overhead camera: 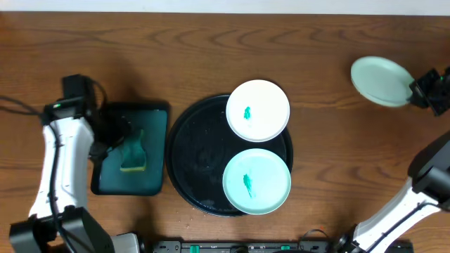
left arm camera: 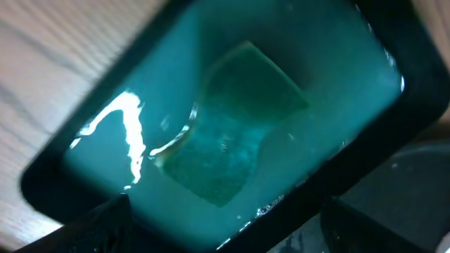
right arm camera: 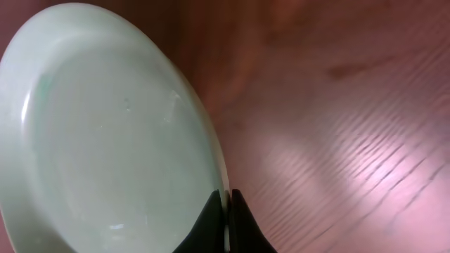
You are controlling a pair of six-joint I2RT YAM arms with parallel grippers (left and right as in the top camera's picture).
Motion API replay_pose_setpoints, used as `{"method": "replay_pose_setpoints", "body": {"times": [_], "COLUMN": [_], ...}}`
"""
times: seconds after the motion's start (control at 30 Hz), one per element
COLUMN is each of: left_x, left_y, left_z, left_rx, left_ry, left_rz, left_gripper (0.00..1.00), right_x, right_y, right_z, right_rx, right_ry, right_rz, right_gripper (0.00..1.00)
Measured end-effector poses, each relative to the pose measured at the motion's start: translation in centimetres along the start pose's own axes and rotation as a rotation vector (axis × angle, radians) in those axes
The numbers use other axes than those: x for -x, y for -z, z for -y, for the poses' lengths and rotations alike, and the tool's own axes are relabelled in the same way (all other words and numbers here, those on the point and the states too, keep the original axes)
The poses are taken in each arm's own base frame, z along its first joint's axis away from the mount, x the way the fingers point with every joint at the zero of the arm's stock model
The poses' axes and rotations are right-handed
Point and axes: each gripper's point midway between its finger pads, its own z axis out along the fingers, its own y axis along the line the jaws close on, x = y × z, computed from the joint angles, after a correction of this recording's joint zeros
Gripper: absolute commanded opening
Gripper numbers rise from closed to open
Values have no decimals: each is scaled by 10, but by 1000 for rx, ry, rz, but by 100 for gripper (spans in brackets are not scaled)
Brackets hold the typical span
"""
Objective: Clean dirty plates on tray and stack at the side
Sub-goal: 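Carry the plate to the table's upper right with the right gripper, then release the plate at the upper right and withdraw the right gripper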
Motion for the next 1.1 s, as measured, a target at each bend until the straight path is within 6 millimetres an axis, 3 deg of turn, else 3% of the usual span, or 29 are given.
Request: {"method": "replay_pose_setpoints", "body": {"times": [0.23,0.33,0.53,0.6,0.67,0.73,0.77,0.83,0.87,0.97,1.1], "left_x": [-3,-3,-1,0,3,6,7,9,10,10,5], "left_y": [-3,-3,-3,-3,-2,-2,-2,-1,-1,-2,-13], "left_z": [9,7,8,8,6,1,-1,-4,-6,-8,-9], "left_rx": [20,27,27,28,38,71,84,103,113,123,133], "left_ry": [-61,-69,-80,-92,-103,-115,-120,-131,-135,-142,-143], "left_rz": [10,15,24,28,39,57,64,73,77,74,21], "left_gripper": [86,86,86,86,86,83,77,54,50,50,50], "right_x": [3,1,-1,-3,-8,-23,-32,-62,-84,-135,-188], "right_y": [-41,-46,-44,-32,-9,28,43,80,100,134,138], "right_z": [37,42,34,20,-5,-41,-54,-83,-99,-131,-153], "right_rx": [-65,-79,-59,-37,9,90,116,174,206,260,253], "right_ry": [-22,7,80,126,198,307,346,447,507,646,768], "right_rz": [-87,-109,-108,-78,-31,27,46,81,97,116,72], "right_gripper": [2,24,33,35,37,39,39,39,41,43,41]}}
